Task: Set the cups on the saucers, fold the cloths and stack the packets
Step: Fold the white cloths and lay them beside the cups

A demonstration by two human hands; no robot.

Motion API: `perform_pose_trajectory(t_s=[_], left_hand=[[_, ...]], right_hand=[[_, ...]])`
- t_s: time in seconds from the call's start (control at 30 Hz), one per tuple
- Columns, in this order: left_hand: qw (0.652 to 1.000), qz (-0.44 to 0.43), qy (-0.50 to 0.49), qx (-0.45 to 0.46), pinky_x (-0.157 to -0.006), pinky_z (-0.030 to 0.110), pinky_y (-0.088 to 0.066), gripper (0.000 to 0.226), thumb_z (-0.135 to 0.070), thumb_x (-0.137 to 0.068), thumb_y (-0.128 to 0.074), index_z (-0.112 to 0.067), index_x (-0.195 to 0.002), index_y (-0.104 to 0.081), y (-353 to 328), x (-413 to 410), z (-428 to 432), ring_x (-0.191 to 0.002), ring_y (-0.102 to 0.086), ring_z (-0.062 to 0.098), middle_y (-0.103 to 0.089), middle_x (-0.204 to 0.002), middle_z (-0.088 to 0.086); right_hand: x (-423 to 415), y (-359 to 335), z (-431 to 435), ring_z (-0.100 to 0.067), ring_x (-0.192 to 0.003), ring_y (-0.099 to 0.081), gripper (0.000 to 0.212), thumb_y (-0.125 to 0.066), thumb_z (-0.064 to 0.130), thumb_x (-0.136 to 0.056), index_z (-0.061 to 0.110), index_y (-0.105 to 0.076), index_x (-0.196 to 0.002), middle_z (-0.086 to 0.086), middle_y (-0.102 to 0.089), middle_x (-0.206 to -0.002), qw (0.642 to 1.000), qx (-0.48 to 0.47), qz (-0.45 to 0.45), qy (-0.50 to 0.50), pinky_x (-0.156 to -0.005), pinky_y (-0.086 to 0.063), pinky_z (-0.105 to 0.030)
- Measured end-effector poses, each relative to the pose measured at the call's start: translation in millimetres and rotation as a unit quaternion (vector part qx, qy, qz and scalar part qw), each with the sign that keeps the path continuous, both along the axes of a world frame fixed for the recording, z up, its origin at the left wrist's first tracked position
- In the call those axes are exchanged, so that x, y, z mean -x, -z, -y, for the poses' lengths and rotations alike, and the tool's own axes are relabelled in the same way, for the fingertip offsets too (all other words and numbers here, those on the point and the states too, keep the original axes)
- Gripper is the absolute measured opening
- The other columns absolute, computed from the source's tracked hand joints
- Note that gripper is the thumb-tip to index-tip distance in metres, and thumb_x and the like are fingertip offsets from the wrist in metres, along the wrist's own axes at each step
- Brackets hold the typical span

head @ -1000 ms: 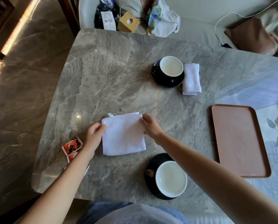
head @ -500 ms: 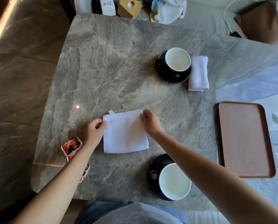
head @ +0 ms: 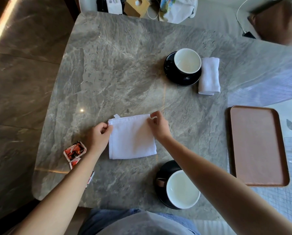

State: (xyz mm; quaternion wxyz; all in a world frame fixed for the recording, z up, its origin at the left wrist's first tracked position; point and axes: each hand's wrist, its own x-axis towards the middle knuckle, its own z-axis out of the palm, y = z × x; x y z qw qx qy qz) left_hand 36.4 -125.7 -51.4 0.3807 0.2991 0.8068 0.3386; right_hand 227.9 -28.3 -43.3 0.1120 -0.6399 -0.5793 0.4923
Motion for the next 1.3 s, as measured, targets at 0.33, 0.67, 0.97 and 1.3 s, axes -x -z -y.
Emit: perform_pose_trajectory(t_s=[0.33, 0.67, 0.97, 1.3], left_hand=[[0.970, -0.212, 0.031, -0.116, -0.085, 0.034, -0.041, 0.030, -0.006, -0.080, -0.052, -0.007, -0.109, -0.055, -12.4, -28.7, 27.7, -0.095, -0.052, 0.024, -0.058, -0.108, 0.010], [0.882, -0.303, 0.358, -0.048, -0.115, 0.047, -0.023, 0.051, -0.019, -0.089, -0.032, -0.006, -0.138, -0.042, 4.4, -45.2, 22.1, -0.141, -0.024, 0.021, -0.035, -0.150, 0.007], [0.851, -0.392, 0.344, 0.062, -0.116, 0.047, -0.014, 0.070, -0.050, -0.089, -0.034, -0.013, -0.148, -0.022, 16.1, -40.0, 36.3, -0.144, -0.018, 0.020, -0.019, -0.157, 0.005], [0.847, -0.405, 0.338, 0.059, -0.113, 0.054, -0.020, 0.077, -0.054, -0.087, -0.034, -0.008, -0.147, -0.020, 25.6, -40.2, 35.2, -0.145, -0.017, 0.023, -0.020, -0.156, 0.012]], right_hand=[[-14.6, -17.5, 18.6, -0.018, -0.099, -0.052, 0.022, -0.054, 0.015, -0.087, 0.016, -0.052, -0.109, 0.002, -0.054, -0.108, 0.974, -0.201, 0.069, -0.078, -0.073, -0.043, -0.029], [5.0, 4.9, 39.1, -0.030, -0.148, -0.008, 0.062, -0.039, 0.034, -0.099, -0.001, -0.020, -0.147, -0.017, -0.015, -0.158, 0.817, -0.286, 0.160, -0.474, -0.122, -0.005, -0.040], [-11.1, 22.3, 31.6, -0.028, -0.148, -0.009, 0.082, -0.028, 0.058, -0.092, 0.000, -0.015, -0.149, -0.018, -0.015, -0.158, 0.799, -0.313, 0.176, -0.481, -0.122, -0.008, -0.042], [-9.2, 28.9, 30.3, -0.029, -0.147, -0.008, 0.084, -0.028, 0.057, -0.089, -0.001, -0.018, -0.148, -0.019, -0.017, -0.157, 0.807, -0.334, 0.158, -0.461, -0.122, -0.003, -0.041]])
